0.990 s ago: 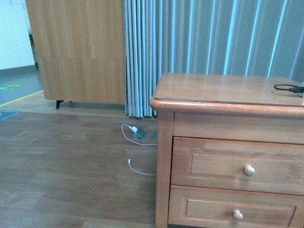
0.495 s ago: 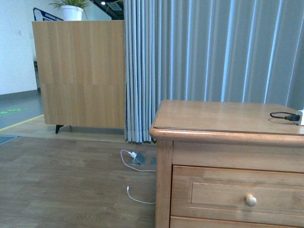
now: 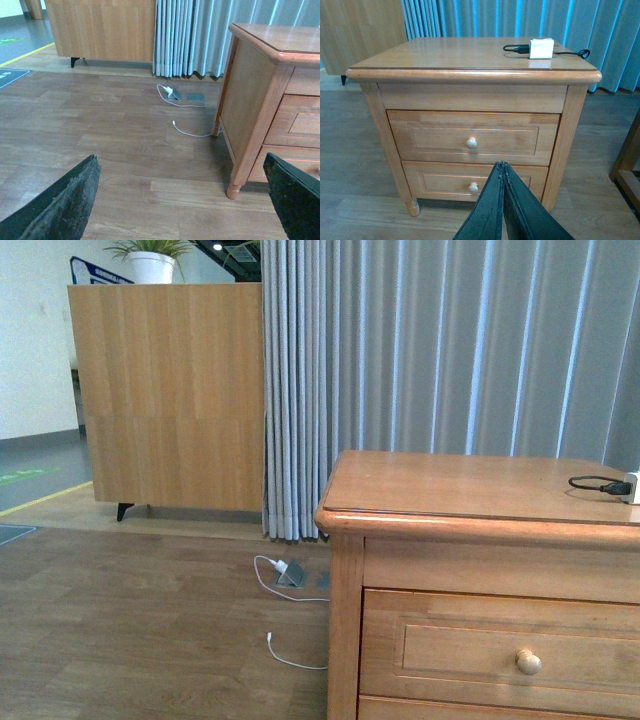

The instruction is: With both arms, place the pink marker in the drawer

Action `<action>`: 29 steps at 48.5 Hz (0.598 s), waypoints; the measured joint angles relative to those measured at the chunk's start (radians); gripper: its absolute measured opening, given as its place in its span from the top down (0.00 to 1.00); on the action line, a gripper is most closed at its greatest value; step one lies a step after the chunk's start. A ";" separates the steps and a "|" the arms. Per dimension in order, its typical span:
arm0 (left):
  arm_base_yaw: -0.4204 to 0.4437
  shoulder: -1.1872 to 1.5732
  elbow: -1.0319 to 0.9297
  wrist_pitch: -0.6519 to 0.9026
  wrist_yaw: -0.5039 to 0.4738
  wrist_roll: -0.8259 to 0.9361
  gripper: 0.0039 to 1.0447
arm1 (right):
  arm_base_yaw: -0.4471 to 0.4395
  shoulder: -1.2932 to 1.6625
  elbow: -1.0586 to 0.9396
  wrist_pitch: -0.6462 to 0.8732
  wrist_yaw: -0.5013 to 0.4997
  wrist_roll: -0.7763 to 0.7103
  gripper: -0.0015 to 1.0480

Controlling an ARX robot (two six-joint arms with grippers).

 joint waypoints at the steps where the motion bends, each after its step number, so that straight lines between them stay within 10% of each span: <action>1: 0.000 0.000 0.000 0.000 0.000 0.000 0.06 | 0.000 -0.022 0.000 -0.035 0.000 0.000 0.98; 29: 0.000 0.000 0.000 0.000 0.000 0.000 0.06 | 0.001 -0.154 -0.037 -0.113 0.000 0.000 0.98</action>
